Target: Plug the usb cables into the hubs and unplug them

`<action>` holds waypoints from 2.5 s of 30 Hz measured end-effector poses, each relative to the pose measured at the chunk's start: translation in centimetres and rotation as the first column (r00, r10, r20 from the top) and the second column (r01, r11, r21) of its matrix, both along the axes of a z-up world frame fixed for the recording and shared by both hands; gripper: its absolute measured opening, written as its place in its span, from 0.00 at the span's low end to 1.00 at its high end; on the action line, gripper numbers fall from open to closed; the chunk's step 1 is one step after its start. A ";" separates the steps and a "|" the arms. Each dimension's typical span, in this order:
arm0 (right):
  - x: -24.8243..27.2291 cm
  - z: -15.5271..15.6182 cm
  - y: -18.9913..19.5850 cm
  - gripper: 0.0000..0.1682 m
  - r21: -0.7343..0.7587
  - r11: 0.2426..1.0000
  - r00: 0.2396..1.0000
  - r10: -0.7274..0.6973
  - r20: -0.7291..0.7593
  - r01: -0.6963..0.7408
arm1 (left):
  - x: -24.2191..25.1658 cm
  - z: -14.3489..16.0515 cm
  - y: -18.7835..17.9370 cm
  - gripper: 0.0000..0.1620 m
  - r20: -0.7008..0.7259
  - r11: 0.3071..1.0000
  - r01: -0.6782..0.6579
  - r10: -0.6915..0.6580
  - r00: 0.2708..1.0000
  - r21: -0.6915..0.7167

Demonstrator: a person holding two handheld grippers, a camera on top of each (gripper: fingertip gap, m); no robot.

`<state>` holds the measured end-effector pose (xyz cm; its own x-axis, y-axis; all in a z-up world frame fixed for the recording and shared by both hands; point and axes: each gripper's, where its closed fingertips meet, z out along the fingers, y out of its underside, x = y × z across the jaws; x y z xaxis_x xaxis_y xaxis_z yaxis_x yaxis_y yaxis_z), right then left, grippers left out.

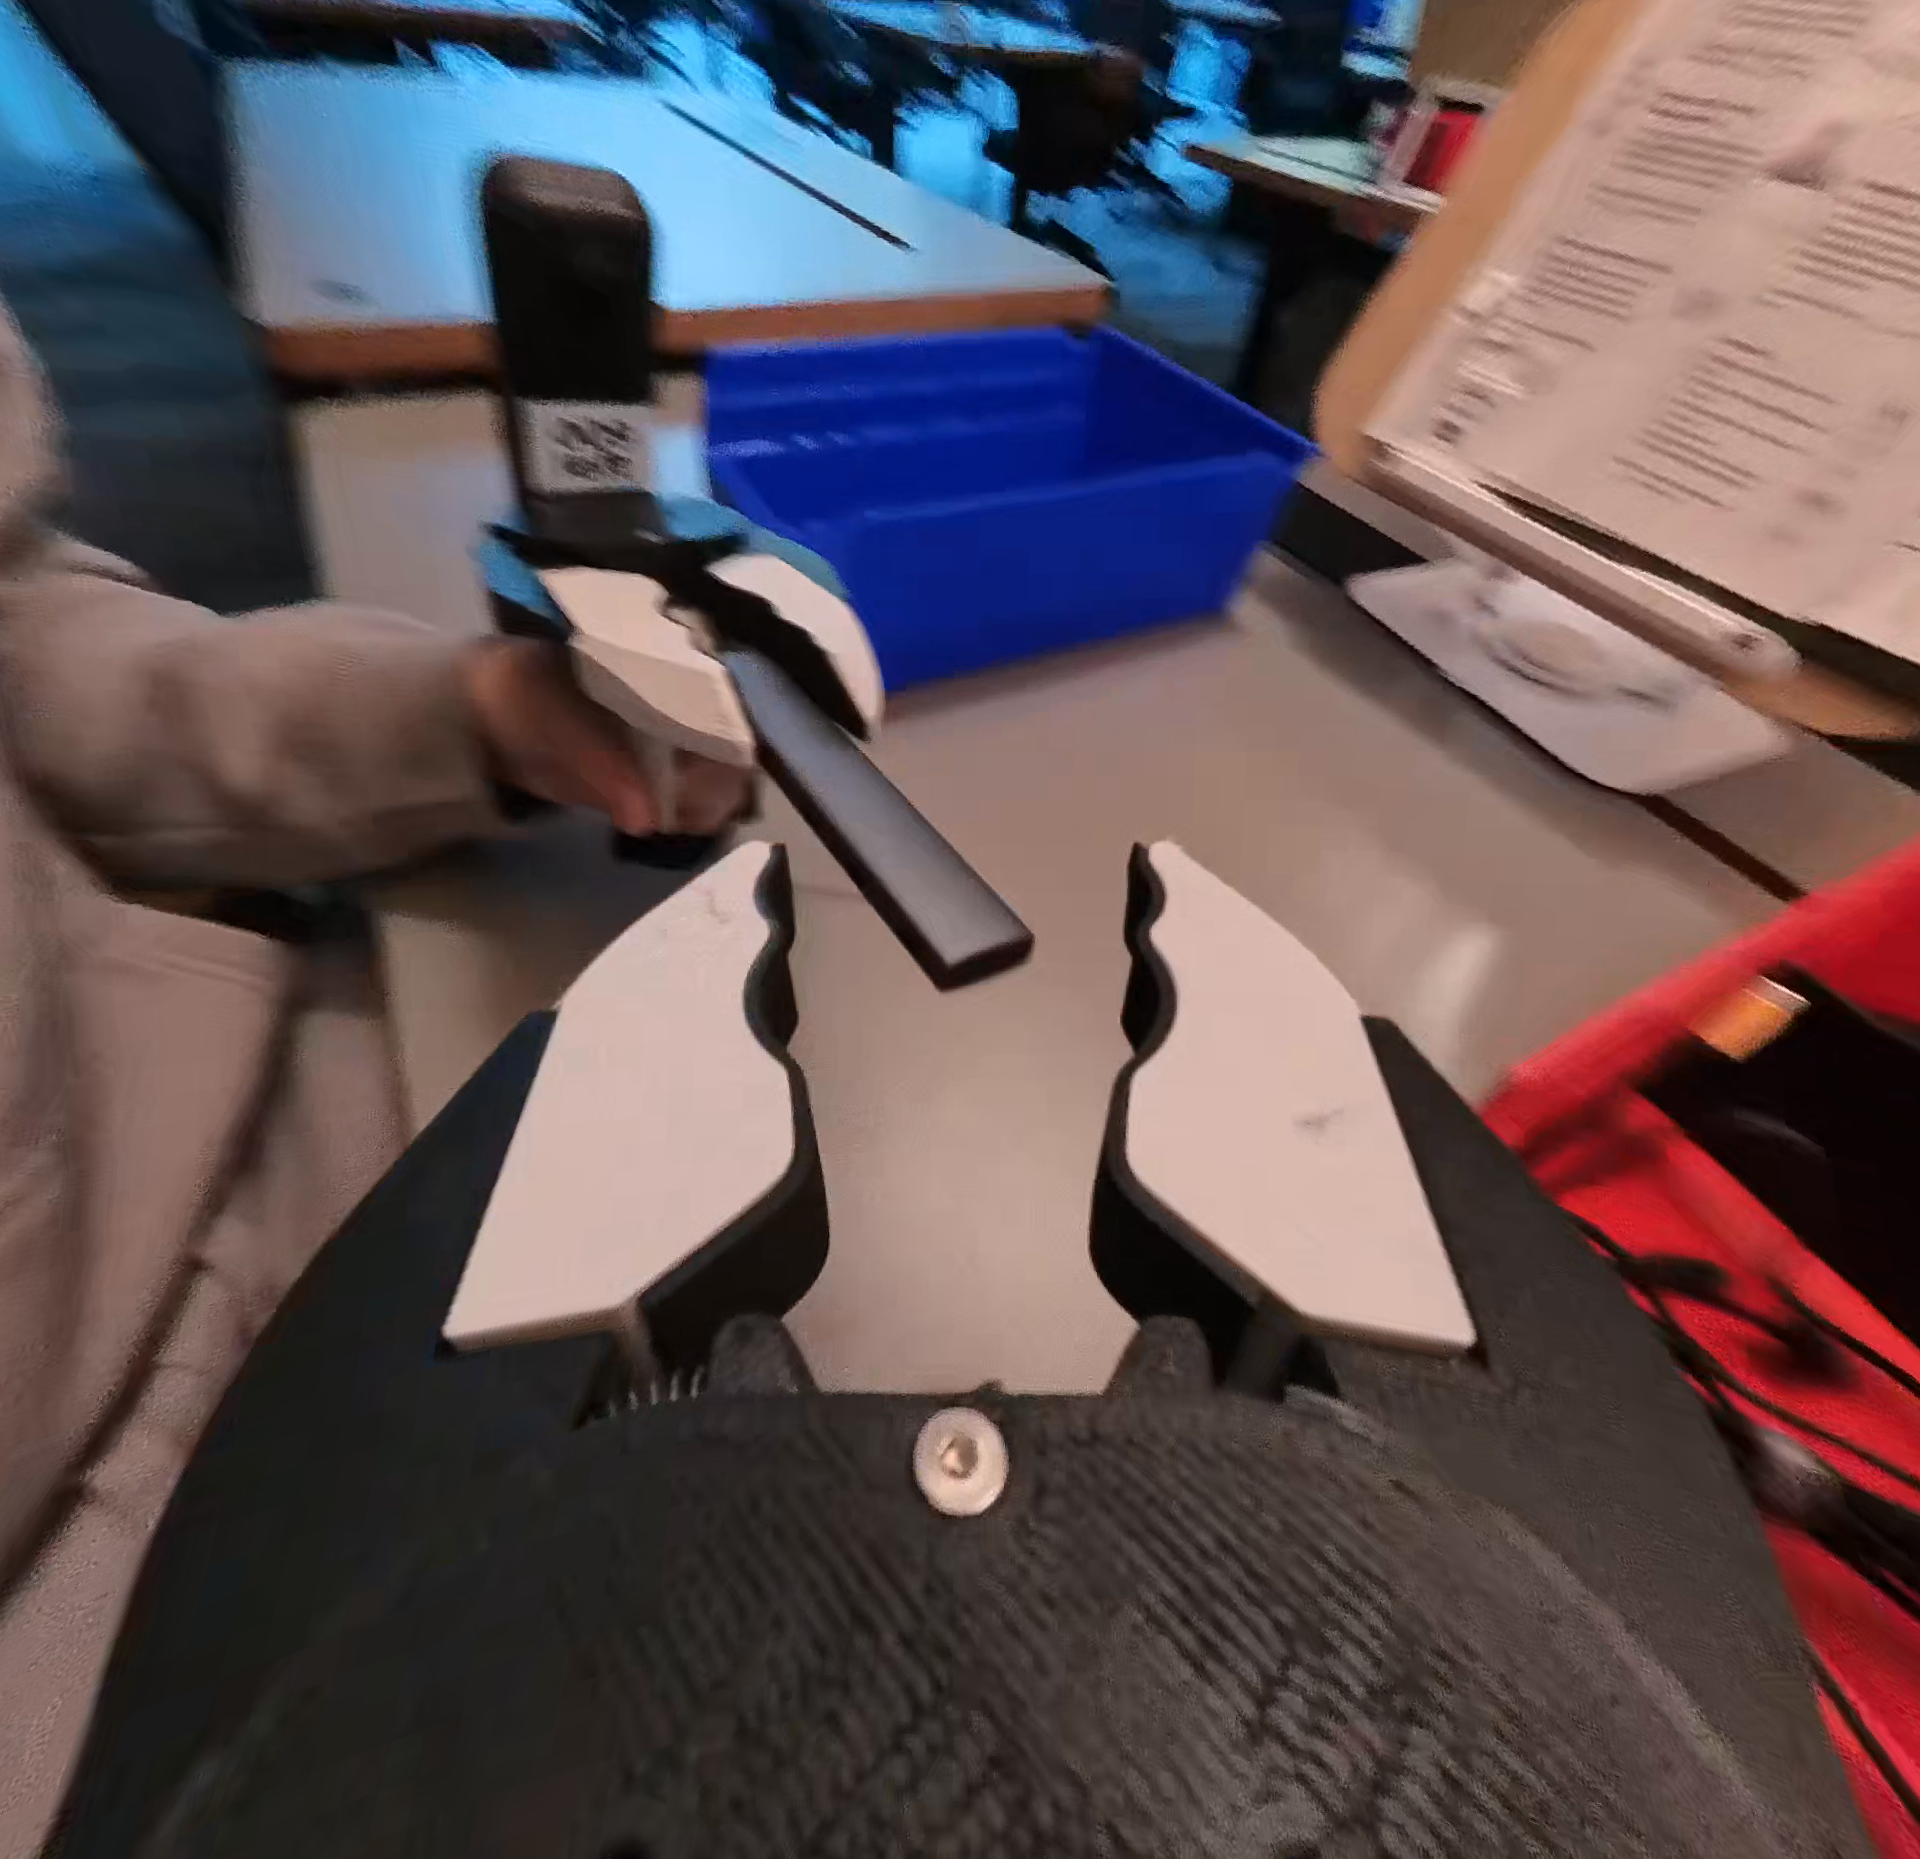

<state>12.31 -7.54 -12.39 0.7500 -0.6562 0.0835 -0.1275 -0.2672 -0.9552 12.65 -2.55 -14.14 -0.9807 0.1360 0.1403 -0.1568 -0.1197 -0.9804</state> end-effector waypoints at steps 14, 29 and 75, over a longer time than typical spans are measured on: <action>-2.4 -0.9 4.7 0.23 0.049 0.958 0.945 0.288 -0.158 -0.283 | -2.3 1.9 1.9 0.15 0.050 0.976 0.181 -0.176 0.983 -0.122; -3.1 1.8 3.8 0.15 0.134 0.964 0.973 0.229 0.022 -0.230 | -2.1 3.2 0.5 0.30 0.042 0.971 0.140 -0.135 0.990 -0.193; 6.0 -0.5 -23.5 0.26 0.042 0.567 0.566 -0.824 0.037 0.823 | 2.0 -1.8 -2.8 0.56 0.185 0.984 -0.176 0.166 0.969 0.037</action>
